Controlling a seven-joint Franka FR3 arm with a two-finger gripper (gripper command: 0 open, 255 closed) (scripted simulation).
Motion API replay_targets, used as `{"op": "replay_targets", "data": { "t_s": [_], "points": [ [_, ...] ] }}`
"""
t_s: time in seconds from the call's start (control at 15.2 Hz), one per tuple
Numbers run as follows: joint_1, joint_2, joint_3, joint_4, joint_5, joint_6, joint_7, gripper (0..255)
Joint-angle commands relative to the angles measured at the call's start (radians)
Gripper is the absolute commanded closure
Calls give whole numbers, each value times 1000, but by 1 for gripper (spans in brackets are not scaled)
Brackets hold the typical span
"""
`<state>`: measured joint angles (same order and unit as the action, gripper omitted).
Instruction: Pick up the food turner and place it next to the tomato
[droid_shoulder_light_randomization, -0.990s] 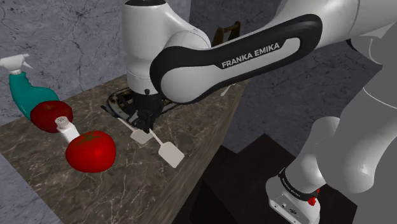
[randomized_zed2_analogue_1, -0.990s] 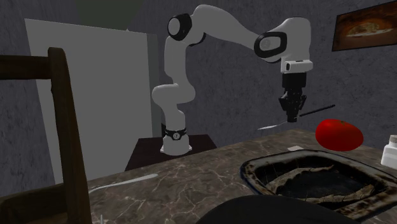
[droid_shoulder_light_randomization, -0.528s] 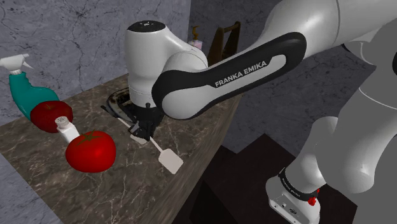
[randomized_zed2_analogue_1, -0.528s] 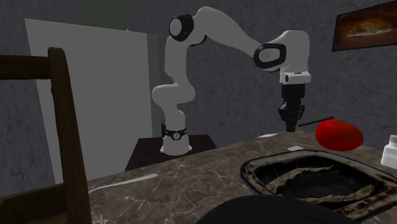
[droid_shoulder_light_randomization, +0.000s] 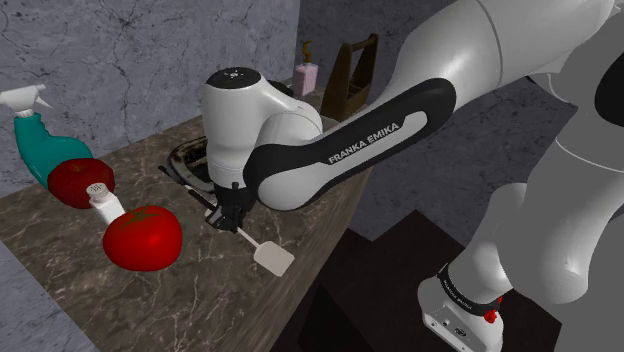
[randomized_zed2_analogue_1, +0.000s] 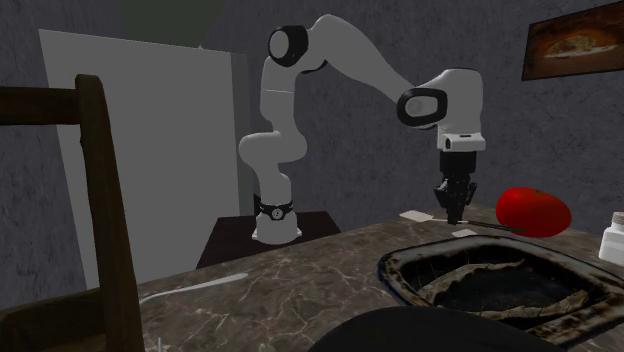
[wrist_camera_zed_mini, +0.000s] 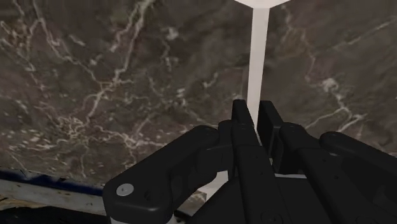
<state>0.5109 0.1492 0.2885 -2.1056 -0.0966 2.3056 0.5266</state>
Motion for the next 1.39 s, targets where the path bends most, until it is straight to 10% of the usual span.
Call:
{"op": "replay_targets", "data": {
  "t_s": [0.0, 0.46, 0.53, 1.32],
  "points": [
    [0, 9, -1, -2, -4, 12, 2, 255],
    [0, 9, -1, -2, -4, 11, 2, 255],
    [0, 9, -1, -2, -4, 11, 2, 0],
    [-4, -64, 5, 42, 30, -102, -21, 0]
  ]
}}
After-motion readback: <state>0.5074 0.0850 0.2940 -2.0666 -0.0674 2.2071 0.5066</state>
